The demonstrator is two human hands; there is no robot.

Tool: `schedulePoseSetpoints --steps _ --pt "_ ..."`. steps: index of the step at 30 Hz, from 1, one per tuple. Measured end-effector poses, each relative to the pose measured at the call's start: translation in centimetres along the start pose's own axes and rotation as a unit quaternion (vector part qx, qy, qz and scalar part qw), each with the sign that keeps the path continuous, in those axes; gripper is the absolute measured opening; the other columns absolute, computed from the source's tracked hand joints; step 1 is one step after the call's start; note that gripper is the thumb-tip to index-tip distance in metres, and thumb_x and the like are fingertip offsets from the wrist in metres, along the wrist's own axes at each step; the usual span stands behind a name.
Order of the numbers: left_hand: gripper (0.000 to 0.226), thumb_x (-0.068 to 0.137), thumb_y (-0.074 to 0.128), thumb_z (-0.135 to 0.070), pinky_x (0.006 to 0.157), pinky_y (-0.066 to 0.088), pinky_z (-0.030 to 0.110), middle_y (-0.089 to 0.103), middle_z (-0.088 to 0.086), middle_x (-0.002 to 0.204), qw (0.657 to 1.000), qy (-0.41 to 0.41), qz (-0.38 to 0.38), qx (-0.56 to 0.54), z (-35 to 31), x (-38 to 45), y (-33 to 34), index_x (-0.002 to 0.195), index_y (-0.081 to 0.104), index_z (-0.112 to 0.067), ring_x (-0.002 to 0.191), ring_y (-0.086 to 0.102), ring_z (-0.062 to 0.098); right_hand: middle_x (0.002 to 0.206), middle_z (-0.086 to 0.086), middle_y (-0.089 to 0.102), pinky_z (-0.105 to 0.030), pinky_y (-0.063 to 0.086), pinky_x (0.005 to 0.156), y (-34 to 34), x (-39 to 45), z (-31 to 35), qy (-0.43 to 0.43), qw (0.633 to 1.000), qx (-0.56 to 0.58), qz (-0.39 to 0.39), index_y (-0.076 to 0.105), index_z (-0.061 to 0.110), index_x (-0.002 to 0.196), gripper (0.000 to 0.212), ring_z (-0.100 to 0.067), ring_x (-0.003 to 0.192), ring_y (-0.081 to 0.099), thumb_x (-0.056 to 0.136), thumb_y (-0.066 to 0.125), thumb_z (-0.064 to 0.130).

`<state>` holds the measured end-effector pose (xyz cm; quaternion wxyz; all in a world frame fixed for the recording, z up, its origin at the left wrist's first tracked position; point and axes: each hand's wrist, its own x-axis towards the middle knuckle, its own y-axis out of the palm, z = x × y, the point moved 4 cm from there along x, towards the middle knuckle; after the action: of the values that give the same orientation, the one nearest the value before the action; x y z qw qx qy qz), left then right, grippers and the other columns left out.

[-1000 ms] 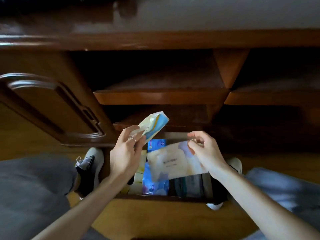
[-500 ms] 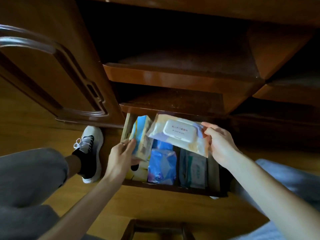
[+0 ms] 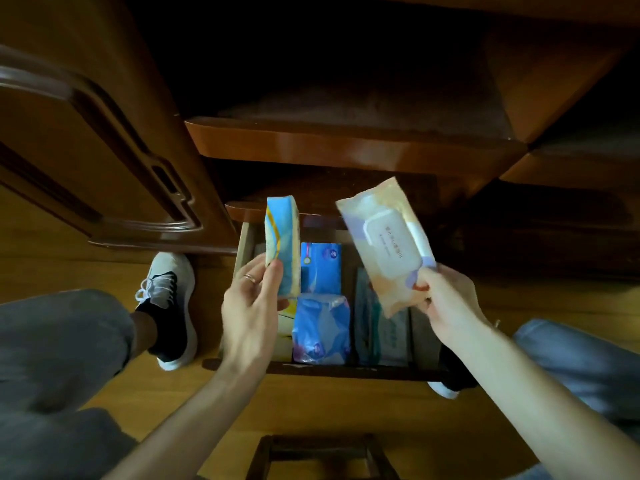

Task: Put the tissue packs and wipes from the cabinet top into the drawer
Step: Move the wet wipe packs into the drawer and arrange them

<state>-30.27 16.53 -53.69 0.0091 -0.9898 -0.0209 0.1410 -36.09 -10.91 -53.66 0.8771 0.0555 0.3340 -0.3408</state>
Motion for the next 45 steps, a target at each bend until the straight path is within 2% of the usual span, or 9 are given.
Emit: schedulePoseSetpoints --steps 8,13,20,26,30,34,39,42,45 --pt "0.041 0.092 0.059 -0.048 0.072 0.060 0.021 0.060 -0.009 0.136 0.986 0.012 0.151 0.064 0.4 -4.1 6.0 0.130 0.063 -0.033 0.112 0.065 0.003 0.096 0.016 0.075 -0.026 0.058 0.079 3.5 -3.0 -3.0 -0.063 0.967 -0.170 0.179 0.063 0.039 0.107 0.020 -0.001 0.091 0.071 0.095 0.068 0.025" --pt "0.053 0.091 0.045 -0.070 0.080 0.054 0.014 0.062 -0.018 0.131 0.968 0.010 0.234 0.094 0.0 -3.4 7.3 0.135 0.059 -0.043 0.121 0.058 0.000 0.115 -0.007 0.075 -0.047 0.060 0.093 2.5 -2.4 -2.9 0.011 0.972 -0.014 0.235 0.061 0.018 0.127 0.034 -0.021 0.106 0.074 0.095 0.068 0.022" --pt "0.055 0.098 0.034 -0.064 0.087 0.056 0.042 0.068 -0.013 0.123 0.906 0.089 0.320 0.261 0.1 -4.0 8.0 0.123 0.069 -0.029 0.113 0.062 0.007 0.102 0.015 0.077 -0.027 0.062 0.070 1.6 -2.2 -3.3 -0.042 0.975 -0.002 0.216 0.066 0.031 0.117 0.033 -0.004 0.097 0.074 0.087 0.078 0.040" --pt "0.035 0.090 0.061 -0.049 0.091 0.047 0.025 0.060 -0.015 0.132 0.956 0.185 0.050 0.223 -2.5 -1.6 5.2 0.122 0.064 -0.033 0.125 0.051 0.006 0.111 0.004 0.077 -0.025 0.061 0.072 1.7 -1.5 -1.9 -0.070 0.969 0.004 0.236 0.067 0.025 0.118 0.021 -0.012 0.100 0.075 0.098 0.068 0.029" --pt "0.081 0.077 0.084 -0.038 0.088 0.060 0.041 0.068 0.002 0.131 0.973 -0.160 0.151 -0.070 -0.1 -0.1 5.0 0.145 0.042 -0.029 0.114 0.069 0.022 0.110 0.016 0.076 -0.016 0.057 0.075 3.0 -2.5 -2.4 -0.090 0.946 -0.065 0.303 0.066 0.032 0.117 0.022 -0.004 0.100 0.073 0.096 0.069 0.038" --pt "0.088 0.075 0.084 -0.019 0.081 0.061 0.053 0.071 0.005 0.123 0.973 -0.143 0.177 -0.044 1.4 -0.9 5.0 0.149 0.036 -0.028 0.107 0.072 0.028 0.104 0.024 0.074 -0.009 0.053 0.074 3.7 -3.1 -3.0 -0.135 0.937 -0.150 0.284 0.064 0.036 0.109 0.024 0.007 0.099 0.068 0.090 0.067 0.051" --pt "0.069 0.082 0.079 -0.025 0.069 0.063 0.044 0.073 0.005 0.119 0.985 -0.130 0.100 -0.057 2.7 1.0 3.0 0.143 0.047 -0.019 0.102 0.074 0.027 0.107 0.005 0.075 -0.032 0.060 0.084 2.8 -0.6 -5.0 -0.126 0.924 -0.252 0.259 0.068 0.028 0.114 0.056 -0.008 0.098 0.071 0.096 0.040 0.073" --pt "0.048 0.089 0.075 -0.023 0.066 0.062 0.034 0.075 -0.001 0.114 0.990 -0.121 0.048 -0.052 3.6 2.1 2.0 0.134 0.057 -0.017 0.101 0.074 0.020 0.114 0.000 0.071 -0.021 0.054 0.077 0.6 3.7 -6.1 -0.223 0.821 -0.498 0.170 0.057 0.023 0.135 0.039 -0.002 0.099 0.069 0.106 0.046 0.047" --pt "0.039 0.091 0.073 -0.025 0.061 0.060 0.026 0.077 -0.004 0.105 0.992 -0.128 0.015 0.001 4.9 2.5 1.6 0.128 0.062 -0.018 0.094 0.075 0.015 0.147 -0.006 0.053 -0.038 0.048 0.103 -0.1 8.0 -8.4 -0.231 0.685 -0.674 0.152 0.042 0.019 0.148 0.055 -0.024 0.135 0.050 0.097 0.064 0.023"
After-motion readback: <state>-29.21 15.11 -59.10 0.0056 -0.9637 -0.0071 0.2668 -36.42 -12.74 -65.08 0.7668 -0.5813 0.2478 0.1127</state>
